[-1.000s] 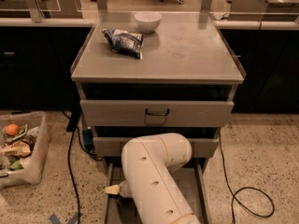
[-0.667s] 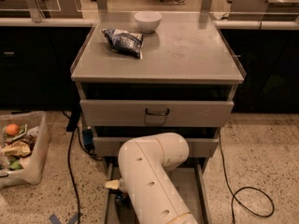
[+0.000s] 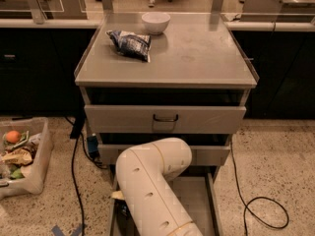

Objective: Pick pepsi can from bottom drawer and place on counter

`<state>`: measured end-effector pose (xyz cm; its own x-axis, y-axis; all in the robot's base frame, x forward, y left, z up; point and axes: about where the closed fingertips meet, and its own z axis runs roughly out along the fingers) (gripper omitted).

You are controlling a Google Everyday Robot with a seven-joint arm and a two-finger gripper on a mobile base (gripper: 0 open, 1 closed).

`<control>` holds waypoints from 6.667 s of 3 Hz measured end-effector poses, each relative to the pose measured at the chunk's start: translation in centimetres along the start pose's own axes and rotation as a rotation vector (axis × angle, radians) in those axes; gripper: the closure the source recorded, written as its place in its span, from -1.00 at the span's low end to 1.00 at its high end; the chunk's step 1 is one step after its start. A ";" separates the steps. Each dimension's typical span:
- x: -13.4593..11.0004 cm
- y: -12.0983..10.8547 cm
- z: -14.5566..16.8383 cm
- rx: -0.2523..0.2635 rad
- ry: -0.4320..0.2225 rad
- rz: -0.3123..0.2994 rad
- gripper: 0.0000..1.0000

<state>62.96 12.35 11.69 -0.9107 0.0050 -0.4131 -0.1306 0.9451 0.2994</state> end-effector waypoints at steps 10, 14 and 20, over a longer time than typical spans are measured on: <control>-1.2 -5.6 -3.6 0.089 0.011 0.008 -0.78; -0.5 -4.1 -2.7 0.081 0.017 -0.039 -1.00; 0.0 -4.2 -2.7 0.079 0.026 -0.024 -0.71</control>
Offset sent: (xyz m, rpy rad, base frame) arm 0.0580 -0.0671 -0.0245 -0.0291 0.0563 -0.2154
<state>62.46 7.44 12.79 -0.9176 -0.0257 -0.3967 -0.1222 0.9678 0.2201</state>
